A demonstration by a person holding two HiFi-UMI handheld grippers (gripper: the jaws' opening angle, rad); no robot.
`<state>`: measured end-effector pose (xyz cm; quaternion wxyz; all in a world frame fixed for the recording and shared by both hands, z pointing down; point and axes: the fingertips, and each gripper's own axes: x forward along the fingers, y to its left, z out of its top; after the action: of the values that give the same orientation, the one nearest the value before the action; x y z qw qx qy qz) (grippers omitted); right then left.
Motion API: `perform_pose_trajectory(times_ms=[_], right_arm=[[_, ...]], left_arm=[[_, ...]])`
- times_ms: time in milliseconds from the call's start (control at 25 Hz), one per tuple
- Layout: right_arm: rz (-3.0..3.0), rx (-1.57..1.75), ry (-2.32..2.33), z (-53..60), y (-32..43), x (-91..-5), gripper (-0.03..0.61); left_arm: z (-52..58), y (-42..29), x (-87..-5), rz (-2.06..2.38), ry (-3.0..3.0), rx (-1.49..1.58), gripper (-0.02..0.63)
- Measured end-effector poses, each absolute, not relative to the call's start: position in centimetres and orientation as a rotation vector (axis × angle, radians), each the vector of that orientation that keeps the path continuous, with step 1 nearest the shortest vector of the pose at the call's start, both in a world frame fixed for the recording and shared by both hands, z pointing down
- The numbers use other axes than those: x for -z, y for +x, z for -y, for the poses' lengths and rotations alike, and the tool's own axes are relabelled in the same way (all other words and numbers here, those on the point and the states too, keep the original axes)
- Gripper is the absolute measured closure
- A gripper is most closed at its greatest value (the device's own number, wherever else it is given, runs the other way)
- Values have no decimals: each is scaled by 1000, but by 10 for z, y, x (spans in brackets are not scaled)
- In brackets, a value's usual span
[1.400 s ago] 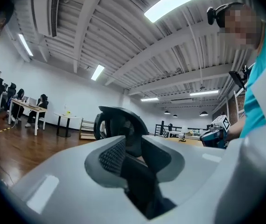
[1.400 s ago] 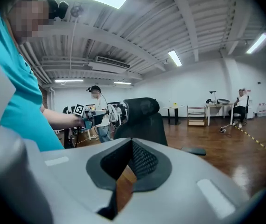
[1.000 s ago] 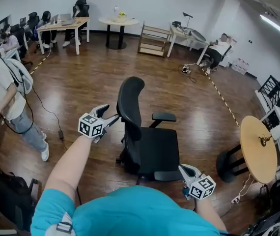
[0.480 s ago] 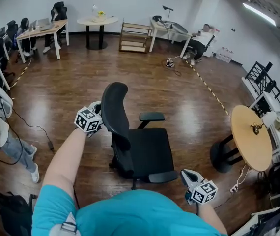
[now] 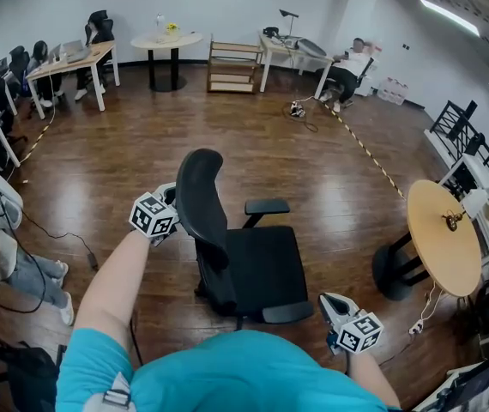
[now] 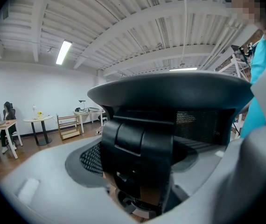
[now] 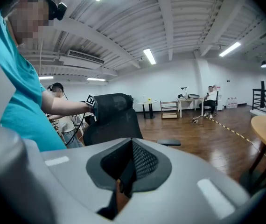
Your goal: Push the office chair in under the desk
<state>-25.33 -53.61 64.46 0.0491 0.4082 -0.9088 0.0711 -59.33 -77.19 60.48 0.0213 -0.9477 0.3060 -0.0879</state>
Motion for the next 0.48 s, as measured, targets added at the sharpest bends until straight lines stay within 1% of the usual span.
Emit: perform_pose_trajectory(times_ms=[480], right_arm=[[2816, -231, 1228, 532, -183, -651, 578]], left_arm=[[753, -526, -614, -976, -2935, 312, 265]])
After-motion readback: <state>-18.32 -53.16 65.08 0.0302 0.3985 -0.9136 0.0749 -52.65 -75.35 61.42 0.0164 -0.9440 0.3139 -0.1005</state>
